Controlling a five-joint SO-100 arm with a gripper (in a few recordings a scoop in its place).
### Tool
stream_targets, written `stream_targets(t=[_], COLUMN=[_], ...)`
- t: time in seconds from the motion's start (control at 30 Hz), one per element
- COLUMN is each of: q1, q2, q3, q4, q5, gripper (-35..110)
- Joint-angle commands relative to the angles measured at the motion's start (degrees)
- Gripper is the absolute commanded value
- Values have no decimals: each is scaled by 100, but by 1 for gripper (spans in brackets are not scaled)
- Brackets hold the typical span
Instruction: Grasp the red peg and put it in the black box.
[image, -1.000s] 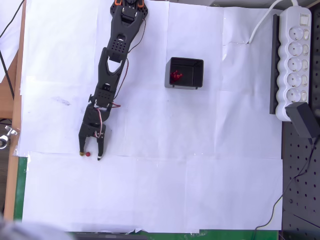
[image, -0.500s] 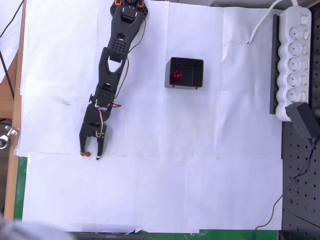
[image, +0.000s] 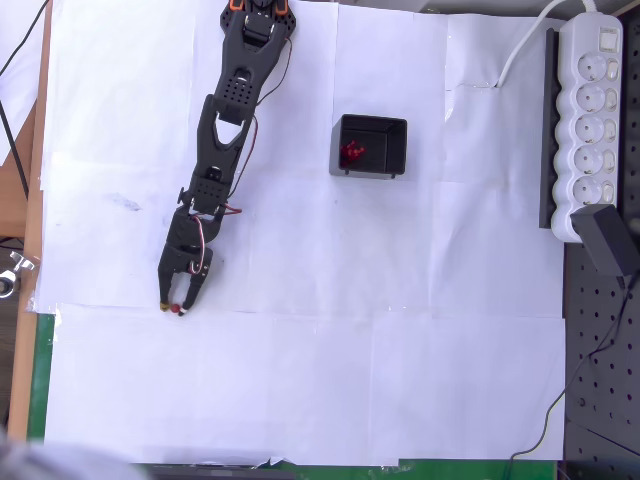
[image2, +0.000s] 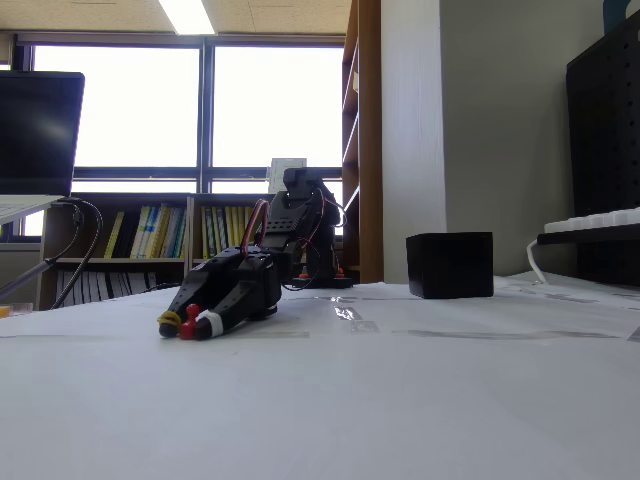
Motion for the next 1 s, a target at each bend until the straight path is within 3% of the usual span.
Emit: stream_targets(t=[0.0,0.33,0.97], q1=[79,88,-237], q2=[-220,-562,-4157], q3=[26,-97,431], q4=[-18,246,5150], q5=[-62,-18,1002], gripper=[3,0,0])
